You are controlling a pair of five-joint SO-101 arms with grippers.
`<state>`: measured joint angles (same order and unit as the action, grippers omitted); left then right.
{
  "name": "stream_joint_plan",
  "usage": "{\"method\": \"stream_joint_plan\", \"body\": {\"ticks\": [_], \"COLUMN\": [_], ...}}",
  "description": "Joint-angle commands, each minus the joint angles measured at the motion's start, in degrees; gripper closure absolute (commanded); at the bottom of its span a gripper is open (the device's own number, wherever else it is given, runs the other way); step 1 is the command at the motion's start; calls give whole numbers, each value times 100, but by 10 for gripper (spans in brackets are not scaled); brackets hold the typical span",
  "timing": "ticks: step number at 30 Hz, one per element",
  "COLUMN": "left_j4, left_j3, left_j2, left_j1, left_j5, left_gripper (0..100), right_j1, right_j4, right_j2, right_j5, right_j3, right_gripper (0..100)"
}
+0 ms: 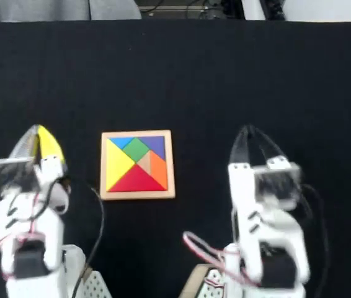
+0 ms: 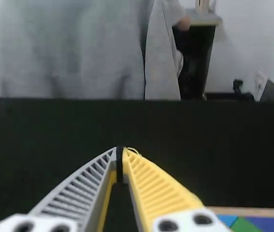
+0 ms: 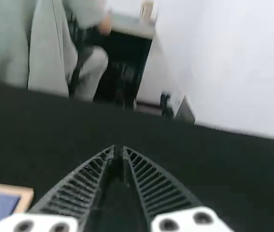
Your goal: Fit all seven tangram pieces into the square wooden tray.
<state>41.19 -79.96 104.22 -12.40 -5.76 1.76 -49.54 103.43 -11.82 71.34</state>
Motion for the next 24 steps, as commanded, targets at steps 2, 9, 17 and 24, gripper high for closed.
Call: {"method": "stream_joint_plan", "body": {"ticks": [2,9,17,24], "left_j4": [-1081,-563,1160,2514], "left_j3": [-1684,-1736,-1736,-1736], "left_j2": [-44,-9,0,0], "left_j1": [-119,-277,-312,-268], "left_j5": [9,9,9,9], "left_gripper": [970,970,970,970], "right_j1": [97,62,44,44], "right_j4": [1398,703,-1152,-2488], "right_j2": [505,497,505,505], "right_j5": [-9,26,35,35], "right_j3": [2545,2519,2519,2519], "right_gripper": [984,984,984,984]}}
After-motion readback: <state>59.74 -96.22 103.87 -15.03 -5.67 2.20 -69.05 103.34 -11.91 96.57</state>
